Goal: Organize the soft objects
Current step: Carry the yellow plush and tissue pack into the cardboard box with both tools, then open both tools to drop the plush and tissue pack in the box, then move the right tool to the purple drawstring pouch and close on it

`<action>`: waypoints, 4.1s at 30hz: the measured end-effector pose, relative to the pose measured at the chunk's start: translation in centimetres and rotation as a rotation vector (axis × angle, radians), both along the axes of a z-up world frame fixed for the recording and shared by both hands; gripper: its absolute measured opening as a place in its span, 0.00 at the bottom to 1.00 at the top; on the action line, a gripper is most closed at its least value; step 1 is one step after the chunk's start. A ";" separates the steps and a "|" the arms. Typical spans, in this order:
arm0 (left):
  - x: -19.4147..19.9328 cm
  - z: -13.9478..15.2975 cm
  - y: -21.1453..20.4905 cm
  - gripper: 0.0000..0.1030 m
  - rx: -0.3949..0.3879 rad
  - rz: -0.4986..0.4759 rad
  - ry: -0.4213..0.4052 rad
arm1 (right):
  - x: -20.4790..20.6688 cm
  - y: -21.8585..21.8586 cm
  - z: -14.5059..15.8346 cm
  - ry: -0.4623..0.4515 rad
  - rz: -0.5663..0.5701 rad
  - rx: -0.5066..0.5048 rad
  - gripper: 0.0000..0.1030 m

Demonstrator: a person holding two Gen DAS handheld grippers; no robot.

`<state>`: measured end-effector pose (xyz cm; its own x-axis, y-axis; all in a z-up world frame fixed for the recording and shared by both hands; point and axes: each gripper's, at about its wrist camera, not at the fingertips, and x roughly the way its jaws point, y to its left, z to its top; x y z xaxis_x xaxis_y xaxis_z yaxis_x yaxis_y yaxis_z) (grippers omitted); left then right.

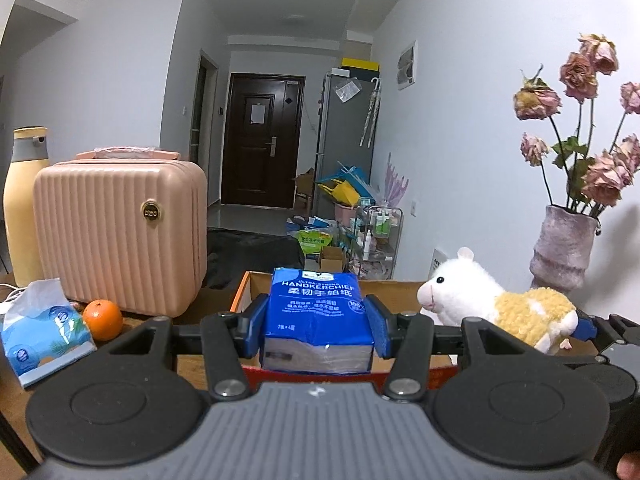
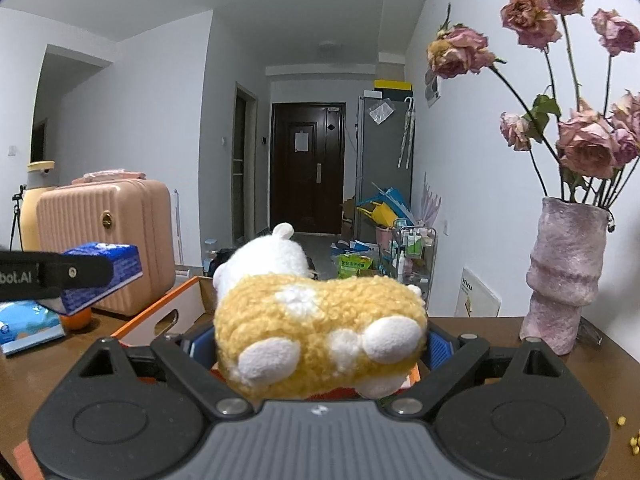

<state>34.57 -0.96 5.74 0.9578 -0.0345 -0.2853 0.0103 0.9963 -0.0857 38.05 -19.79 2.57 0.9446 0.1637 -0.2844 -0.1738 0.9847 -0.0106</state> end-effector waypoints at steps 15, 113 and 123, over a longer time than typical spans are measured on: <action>6.1 -0.3 0.6 0.50 -0.010 0.028 0.027 | 6.9 0.3 0.5 0.068 -0.017 -0.015 0.93; -0.1 -4.6 2.3 1.00 0.039 0.097 0.182 | -3.7 -0.7 -2.9 0.146 0.054 -0.032 1.00; -4.0 -5.0 2.6 1.00 0.059 0.088 0.182 | -8.1 0.1 -3.6 0.128 0.077 -0.045 1.00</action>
